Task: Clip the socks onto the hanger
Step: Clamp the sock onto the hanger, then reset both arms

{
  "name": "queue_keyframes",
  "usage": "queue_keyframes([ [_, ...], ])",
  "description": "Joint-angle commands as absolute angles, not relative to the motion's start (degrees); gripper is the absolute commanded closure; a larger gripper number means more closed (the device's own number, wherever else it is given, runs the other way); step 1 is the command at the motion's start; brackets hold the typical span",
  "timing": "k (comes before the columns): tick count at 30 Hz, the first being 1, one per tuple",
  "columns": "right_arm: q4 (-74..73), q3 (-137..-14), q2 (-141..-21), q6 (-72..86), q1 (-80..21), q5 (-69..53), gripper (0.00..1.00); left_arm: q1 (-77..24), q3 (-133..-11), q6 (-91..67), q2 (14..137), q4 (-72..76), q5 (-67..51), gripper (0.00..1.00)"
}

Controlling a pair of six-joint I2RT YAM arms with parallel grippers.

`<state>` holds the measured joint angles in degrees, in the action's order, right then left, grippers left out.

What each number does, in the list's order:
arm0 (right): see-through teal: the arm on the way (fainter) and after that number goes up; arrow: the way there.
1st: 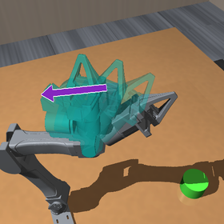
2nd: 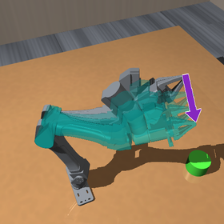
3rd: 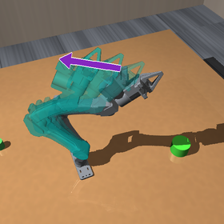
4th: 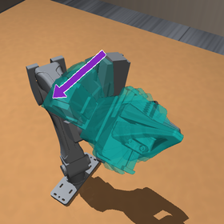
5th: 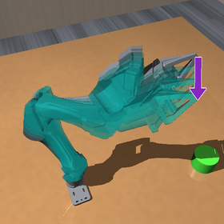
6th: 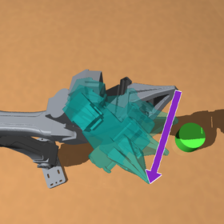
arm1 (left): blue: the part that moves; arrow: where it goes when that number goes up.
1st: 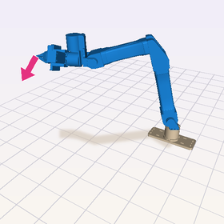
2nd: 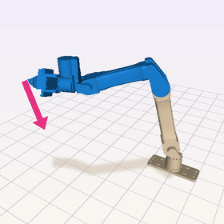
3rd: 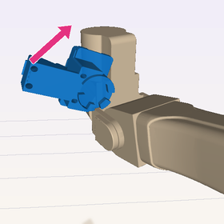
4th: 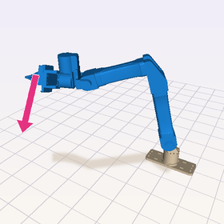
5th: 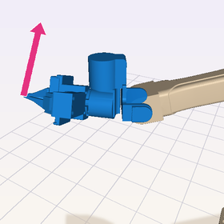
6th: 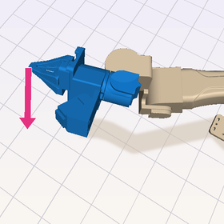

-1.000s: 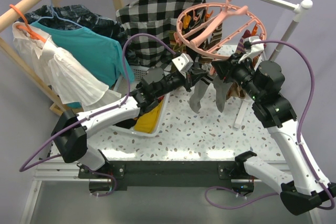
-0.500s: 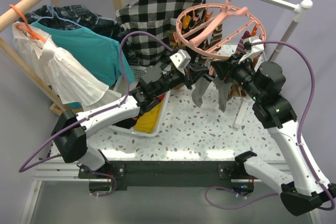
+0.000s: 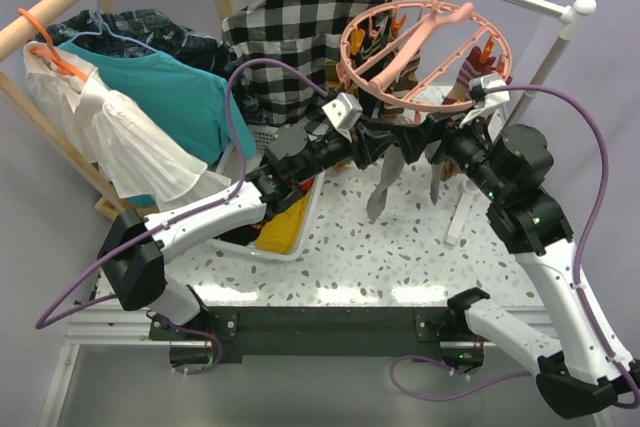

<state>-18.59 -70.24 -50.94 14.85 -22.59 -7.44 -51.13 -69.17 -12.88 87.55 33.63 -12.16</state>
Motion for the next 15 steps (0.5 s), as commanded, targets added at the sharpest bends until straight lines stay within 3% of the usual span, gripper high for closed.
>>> queue_keyframes([
  [1,-18.28,-72.51,-48.79,13.28,-22.68,-6.51,0.08,-51.15,-70.58,-13.10,86.49,36.57,-10.73,0.52],
  [3,-18.28,-72.51,-47.21,13.01,-22.68,-5.02,0.06,-51.15,-69.96,-12.31,84.83,35.78,-8.98,0.33],
  [4,-17.93,-72.34,-46.07,12.40,-22.68,-4.31,0.05,-51.15,-69.00,-11.78,84.03,34.47,-8.01,0.18],
  [7,-18.28,-71.81,-41.93,10.47,-22.76,-0.11,0.02,-51.15,-65.76,-9.32,79.64,30.96,-3.36,0.05],
  [15,-21.61,-68.56,-31.04,3.17,-22.76,12.47,0.02,-51.15,-57.40,-2.38,62.96,17.07,14.99,0.00],
])
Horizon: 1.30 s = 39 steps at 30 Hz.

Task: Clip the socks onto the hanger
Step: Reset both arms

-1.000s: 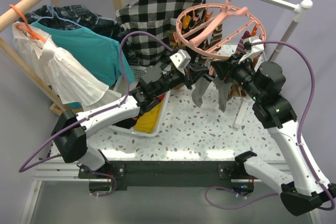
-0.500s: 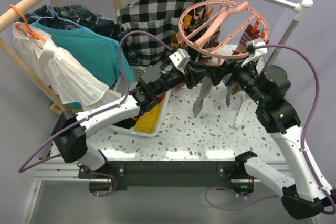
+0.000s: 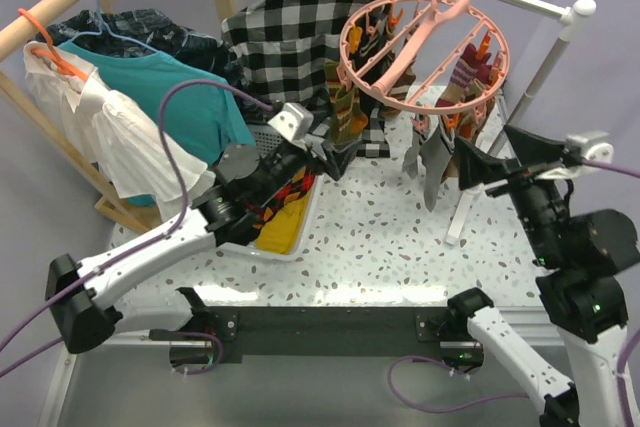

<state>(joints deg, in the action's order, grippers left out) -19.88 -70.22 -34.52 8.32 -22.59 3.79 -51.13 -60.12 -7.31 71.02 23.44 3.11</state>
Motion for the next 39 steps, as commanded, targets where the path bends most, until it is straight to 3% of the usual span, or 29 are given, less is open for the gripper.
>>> queue_keyframes([
  [1,-22.32,-68.12,-30.16,2.82,-22.76,13.35,0.01,-51.15,-55.91,-1.76,61.36,14.01,16.86,0.00],
  [12,-28.91,-55.38,-10.73,-1.39,-22.68,26.44,0.01,-51.15,-41.76,-5.09,35.17,-5.07,40.07,0.00],
  [29,-30.24,-45.79,-1.58,-2.64,-22.76,27.51,0.02,-51.15,-37.18,-18.27,7.75,-29.52,46.65,0.00],
  [39,-29.27,-42.02,-0.18,-0.35,-23.03,26.54,0.01,-51.15,-35.86,-21.88,4.57,-32.87,50.62,0.00],
])
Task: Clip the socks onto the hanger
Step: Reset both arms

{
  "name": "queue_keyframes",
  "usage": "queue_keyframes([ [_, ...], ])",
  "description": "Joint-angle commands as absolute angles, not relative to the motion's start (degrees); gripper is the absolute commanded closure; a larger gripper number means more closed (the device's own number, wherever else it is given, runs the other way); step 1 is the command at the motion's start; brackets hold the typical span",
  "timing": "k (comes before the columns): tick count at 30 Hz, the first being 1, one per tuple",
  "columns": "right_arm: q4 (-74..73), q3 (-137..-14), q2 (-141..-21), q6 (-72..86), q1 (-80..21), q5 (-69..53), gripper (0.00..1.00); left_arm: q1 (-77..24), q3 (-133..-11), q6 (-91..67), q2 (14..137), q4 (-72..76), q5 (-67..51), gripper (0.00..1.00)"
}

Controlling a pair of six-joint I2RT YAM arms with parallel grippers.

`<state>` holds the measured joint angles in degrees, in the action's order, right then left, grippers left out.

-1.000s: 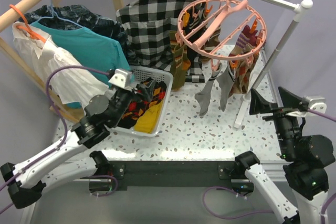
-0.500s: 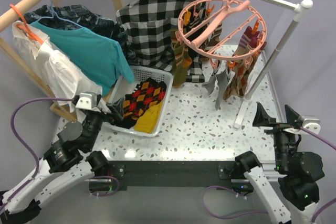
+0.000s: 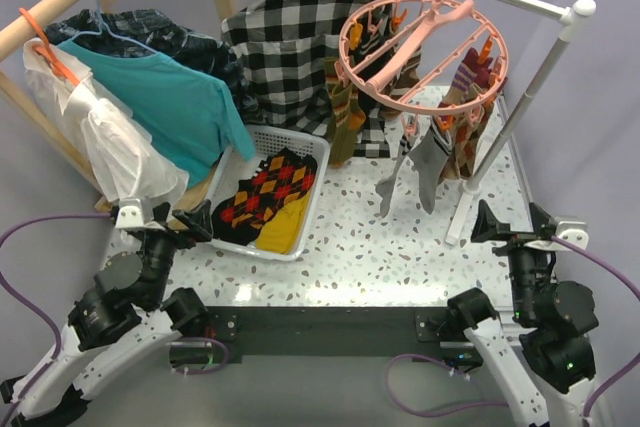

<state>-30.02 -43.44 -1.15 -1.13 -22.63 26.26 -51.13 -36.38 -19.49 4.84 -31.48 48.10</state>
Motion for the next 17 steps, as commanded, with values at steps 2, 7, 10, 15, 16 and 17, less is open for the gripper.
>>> queue_keyframes([
  [2,-29.36,-41.22,-0.09,1.13,-23.38,26.63,0.01,-51.15,-35.86,-21.97,4.66,-32.87,50.80,0.00],
  [7,-28.92,-40.87,-0.09,0.53,-24.43,26.81,0.01,-51.15,-35.95,-22.41,5.18,-33.05,51.15,0.00],
  [10,-29.09,-40.87,-0.18,0.35,-25.22,27.16,0.01,-51.15,-36.04,-22.59,5.71,-33.22,51.33,0.00],
  [15,-27.51,-40.52,-0.18,-1.84,-26.98,27.51,0.01,-51.15,-36.04,-22.68,5.80,-33.31,51.50,0.00],
  [16,-27.34,-40.34,-0.18,-1.93,-27.16,27.60,0.01,-51.15,-36.04,-22.68,5.71,-33.31,51.50,0.00],
  [17,-27.16,-40.34,-0.18,-1.93,-27.33,27.60,0.01,-51.15,-36.04,-22.68,5.71,-33.31,51.59,0.00],
])
